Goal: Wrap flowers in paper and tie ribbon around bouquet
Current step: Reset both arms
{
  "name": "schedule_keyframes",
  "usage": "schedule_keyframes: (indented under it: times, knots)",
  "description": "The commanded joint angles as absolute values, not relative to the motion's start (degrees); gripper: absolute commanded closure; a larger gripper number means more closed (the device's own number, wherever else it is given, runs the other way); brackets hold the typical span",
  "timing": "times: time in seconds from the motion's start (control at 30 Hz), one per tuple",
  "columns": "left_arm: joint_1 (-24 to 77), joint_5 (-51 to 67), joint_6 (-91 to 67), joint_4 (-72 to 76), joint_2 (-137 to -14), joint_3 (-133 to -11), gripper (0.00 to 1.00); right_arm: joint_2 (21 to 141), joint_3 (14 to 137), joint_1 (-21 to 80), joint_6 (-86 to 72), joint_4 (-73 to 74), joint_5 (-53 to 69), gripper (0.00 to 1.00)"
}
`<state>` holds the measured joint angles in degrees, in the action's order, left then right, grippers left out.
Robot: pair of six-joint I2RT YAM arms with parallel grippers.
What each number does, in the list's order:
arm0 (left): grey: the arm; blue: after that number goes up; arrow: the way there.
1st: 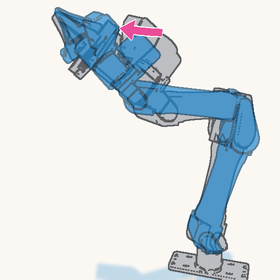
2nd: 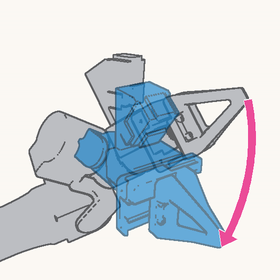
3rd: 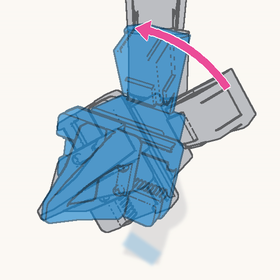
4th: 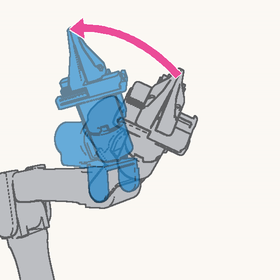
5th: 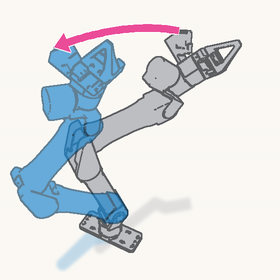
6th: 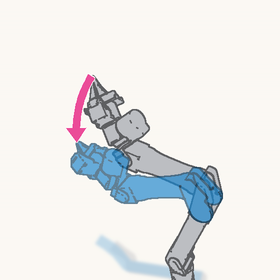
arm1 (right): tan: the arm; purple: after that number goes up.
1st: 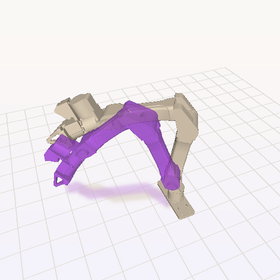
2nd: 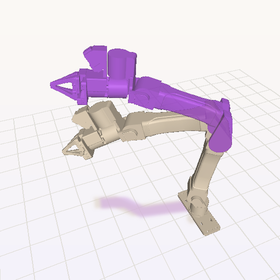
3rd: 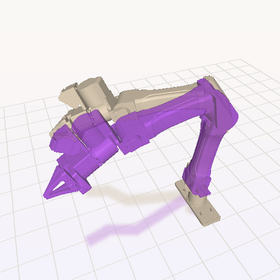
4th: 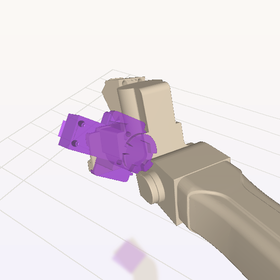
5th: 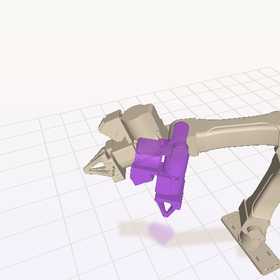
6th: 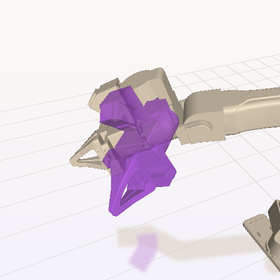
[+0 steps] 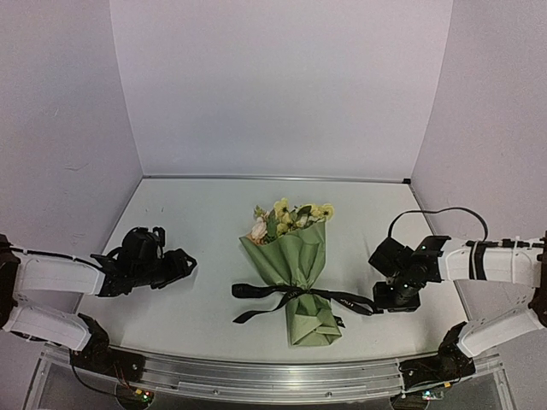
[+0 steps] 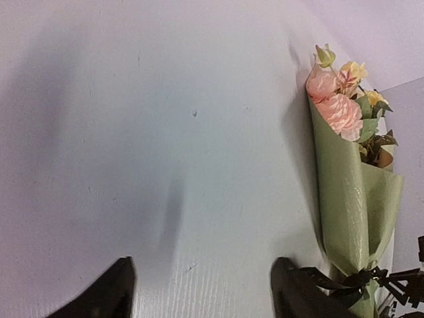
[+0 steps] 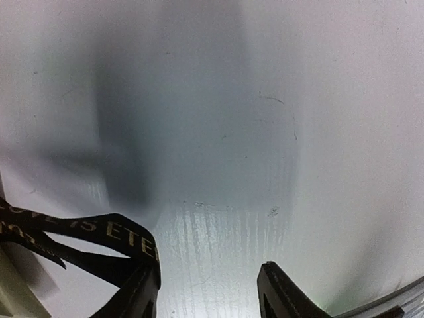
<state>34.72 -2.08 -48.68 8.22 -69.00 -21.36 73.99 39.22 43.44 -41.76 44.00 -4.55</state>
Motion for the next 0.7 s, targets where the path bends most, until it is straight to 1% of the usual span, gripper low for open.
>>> schedule_keyframes:
  times: [0.0, 0.23, 0.37, 0.6, 0.67]
  knots:
    - [34.8, -4.89, -46.42, 3.64, -64.65, -25.53, 0.02, 71.8, 41.52, 43.77, -41.37, 48.43, -5.12, 0.02]
    - [34.92, -3.95, -42.17, -2.44, -60.37, -30.02, 0.0, 68.81, 43.69, 46.39, -41.22, 51.46, -6.88, 0.02]
    - [35.22, -2.59, -39.95, -4.27, -59.25, -32.69, 0.0, 66.77, 42.86, 48.22, -42.12, 51.78, -7.79, 0.02]
    - [35.57, -0.9, -38.95, -4.21, -59.62, -34.71, 0.0, 72.22, 43.28, 55.97, -45.58, 48.67, -10.26, 0.02]
    - [35.67, -0.54, -38.63, -4.13, -60.18, -35.1, 0.0, 74.33, 42.76, 57.12, -47.24, 45.52, -10.85, 0.02]
